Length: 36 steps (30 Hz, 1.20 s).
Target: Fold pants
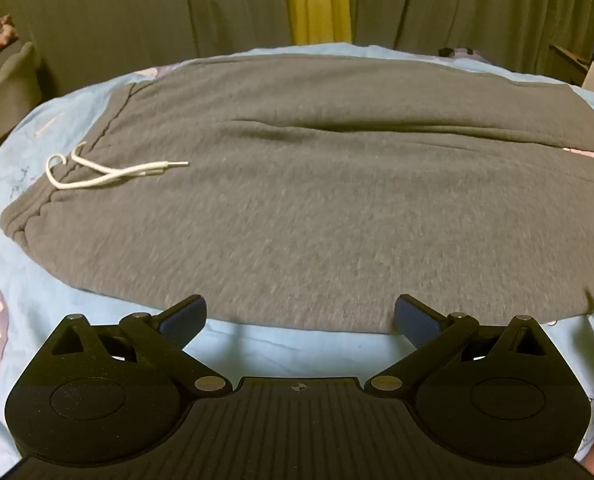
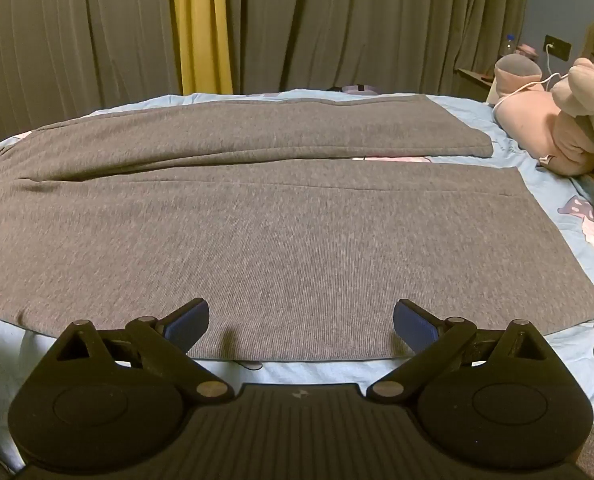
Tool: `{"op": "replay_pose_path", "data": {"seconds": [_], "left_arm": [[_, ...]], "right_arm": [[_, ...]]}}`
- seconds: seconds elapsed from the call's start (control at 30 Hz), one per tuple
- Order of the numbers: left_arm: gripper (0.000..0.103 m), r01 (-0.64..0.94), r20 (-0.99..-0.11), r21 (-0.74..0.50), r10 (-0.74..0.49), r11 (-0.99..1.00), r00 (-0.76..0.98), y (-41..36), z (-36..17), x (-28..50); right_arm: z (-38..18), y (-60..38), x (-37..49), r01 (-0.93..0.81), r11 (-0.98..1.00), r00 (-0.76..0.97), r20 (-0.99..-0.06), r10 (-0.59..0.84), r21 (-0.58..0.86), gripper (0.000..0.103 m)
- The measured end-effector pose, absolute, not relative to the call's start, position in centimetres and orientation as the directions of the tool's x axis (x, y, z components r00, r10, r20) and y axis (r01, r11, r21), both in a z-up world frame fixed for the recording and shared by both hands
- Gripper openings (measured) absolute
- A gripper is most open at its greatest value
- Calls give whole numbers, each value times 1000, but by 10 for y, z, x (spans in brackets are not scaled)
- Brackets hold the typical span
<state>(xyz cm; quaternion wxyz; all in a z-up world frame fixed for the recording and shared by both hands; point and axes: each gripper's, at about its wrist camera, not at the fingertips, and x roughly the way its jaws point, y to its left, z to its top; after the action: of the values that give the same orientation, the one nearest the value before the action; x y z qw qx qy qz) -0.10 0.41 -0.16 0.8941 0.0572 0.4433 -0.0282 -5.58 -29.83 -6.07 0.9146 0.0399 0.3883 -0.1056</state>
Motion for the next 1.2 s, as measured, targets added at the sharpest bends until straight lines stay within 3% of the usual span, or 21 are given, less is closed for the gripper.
{"op": "replay_pose_path", "data": {"seconds": [1.2], "left_arm": [[103,99,-802,70,-3,993,597,4,-6,-2]], "right_arm": [[-62,-299,-57,224,975,677,-718,-162,-9,99]]}}
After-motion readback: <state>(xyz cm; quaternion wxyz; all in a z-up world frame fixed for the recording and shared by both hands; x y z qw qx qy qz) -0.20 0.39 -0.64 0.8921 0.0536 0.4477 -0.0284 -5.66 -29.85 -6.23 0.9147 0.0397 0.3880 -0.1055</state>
